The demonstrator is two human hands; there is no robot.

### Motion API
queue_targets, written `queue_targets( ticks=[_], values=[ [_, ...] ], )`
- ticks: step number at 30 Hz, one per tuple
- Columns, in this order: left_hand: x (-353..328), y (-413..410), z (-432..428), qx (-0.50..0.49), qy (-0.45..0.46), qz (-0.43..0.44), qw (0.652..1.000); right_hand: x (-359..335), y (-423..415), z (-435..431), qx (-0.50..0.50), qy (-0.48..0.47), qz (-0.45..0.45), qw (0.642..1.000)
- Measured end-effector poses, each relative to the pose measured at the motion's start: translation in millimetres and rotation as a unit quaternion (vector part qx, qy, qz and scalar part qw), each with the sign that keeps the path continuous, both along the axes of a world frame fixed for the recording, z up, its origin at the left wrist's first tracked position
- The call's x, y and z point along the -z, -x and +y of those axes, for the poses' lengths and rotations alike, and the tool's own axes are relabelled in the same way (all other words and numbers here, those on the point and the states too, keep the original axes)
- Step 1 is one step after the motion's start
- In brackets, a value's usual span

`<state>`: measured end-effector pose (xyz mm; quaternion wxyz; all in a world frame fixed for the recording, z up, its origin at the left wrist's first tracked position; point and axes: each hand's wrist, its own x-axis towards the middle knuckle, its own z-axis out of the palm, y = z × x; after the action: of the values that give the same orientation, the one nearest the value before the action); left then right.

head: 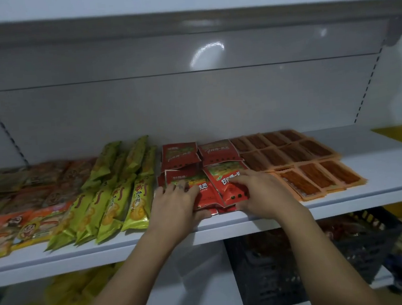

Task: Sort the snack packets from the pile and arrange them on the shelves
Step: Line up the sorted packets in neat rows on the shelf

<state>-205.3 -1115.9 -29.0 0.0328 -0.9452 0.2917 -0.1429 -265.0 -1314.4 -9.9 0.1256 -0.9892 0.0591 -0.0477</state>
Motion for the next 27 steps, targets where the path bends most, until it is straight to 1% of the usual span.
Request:
queue_targets(
  ticks=[5, 8, 12, 15, 19, 22, 27],
  values=[
    [-6.7, 0.7, 22.9, 0.03, 0.003, -0.02, 0.999, -18.4, 5.5, 17.9, -0.003, 0.022, -0.002, 1.0],
    [-21.9, 1.3, 48.5, 0.028, 0.038, -0.029, 0.998, -31.7, 5.2, 44.6, -0.005, 0.009, -0.011, 1.0],
    [-40.7, -2.6, 98.2, 0.0, 0.046, -0.021, 0.999, -50.1, -4.9, 96.5, -0.029, 0.016, -0.051, 0.998],
    [-48.8, -6.7, 153.1, -0.029, 0.07, -0.016, 0.997, -62.8, -18.6, 150.1, -0.077, 0.025, -0.076, 0.994],
    [-54.5, -7.5, 238.8, -0.077, 0.103, -0.01, 0.992, -70.2, -39.9, 232.9, -0.139, 0.023, -0.086, 0.986],
    [-56.6, -1.9, 309.6, -0.131, 0.114, 0.001, 0.985, -70.2, -53.0, 298.1, -0.187, 0.014, -0.093, 0.978],
    [-54.0, 26.6, 425.7, -0.222, 0.137, -0.003, 0.965, -60.9, -68.0, 412.5, -0.271, 0.0, -0.091, 0.958]
  ],
)
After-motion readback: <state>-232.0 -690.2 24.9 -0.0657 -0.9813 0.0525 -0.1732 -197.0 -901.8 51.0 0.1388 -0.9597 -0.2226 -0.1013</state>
